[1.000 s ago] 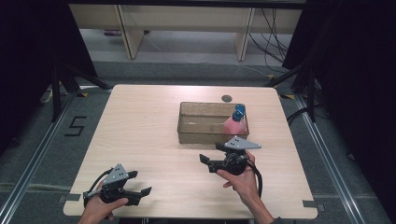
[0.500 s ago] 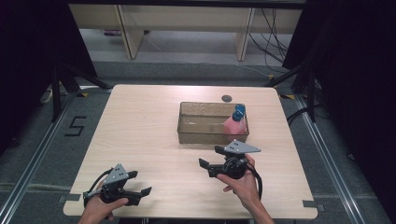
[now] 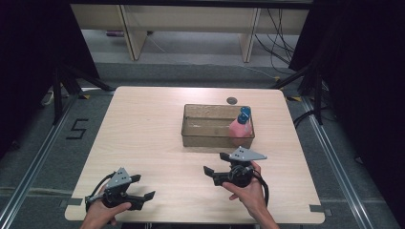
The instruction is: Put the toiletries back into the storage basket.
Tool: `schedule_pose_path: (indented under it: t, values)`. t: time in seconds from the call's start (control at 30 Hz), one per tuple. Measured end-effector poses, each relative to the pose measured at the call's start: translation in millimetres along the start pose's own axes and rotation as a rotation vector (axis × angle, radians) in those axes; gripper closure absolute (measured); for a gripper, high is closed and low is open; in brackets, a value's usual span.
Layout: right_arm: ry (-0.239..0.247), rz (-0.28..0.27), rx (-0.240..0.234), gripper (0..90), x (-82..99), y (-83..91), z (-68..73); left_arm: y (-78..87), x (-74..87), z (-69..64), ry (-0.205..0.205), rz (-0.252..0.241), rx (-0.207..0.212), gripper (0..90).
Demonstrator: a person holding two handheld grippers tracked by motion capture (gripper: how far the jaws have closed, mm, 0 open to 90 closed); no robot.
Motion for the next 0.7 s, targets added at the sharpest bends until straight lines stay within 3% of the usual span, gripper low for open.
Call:
schedule_pose_path:
  t: [0.03,0.07,0.13,0.23,0.33,0.4,0.63,0.67,0.7]
  values:
    - [-0.016,-0.001,0.001,17.1,1.1,0.4,1.7,0.0,0.0,0.0,0.0,0.0,0.0,14.8]
    - [0.01,0.003,0.002,17.1,1.7,0.7,0.2,0.0,0.0,0.0,0.0,0.0,0.0,14.8]
    - [-0.012,0.003,-0.001,17.1,3.9,1.1,2.1,-0.1,0.0,0.0,0.0,0.0,0.0,14.8]
    - [0.018,0.017,0.005,17.1,4.8,1.1,1.0,-0.2,0.0,-0.1,0.001,0.0,0.0,14.8]
    - [-0.004,0.014,-0.006,17.1,7.5,3.4,5.5,-0.1,0.0,-0.1,0.0,0.0,0.0,14.8]
    - [0.018,0.017,-0.007,17.0,8.5,3.7,4.8,-0.1,0.0,0.0,-0.001,0.0,0.0,14.8]
    - [0.012,0.022,-0.022,16.6,14.2,6.0,8.5,-0.1,0.0,-0.1,0.0,0.0,0.0,14.8]
    - [-0.014,0.026,-0.02,16.4,15.6,6.5,10.4,-0.1,0.0,-0.1,-0.001,0.0,0.0,14.8]
    - [0.007,0.029,-0.021,16.3,16.5,6.3,9.4,-0.2,0.0,-0.1,0.0,0.0,0.0,14.8]
Point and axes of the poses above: each handheld gripper's, and its own axes: y roughly backward along the jaws, x roughly out of its underside, z roughly to its left, the point moved 1 cm from there along -y, roughly forward along the jaws, and after that the axes turned 10 degrees about -x, right-handed, at the moved point
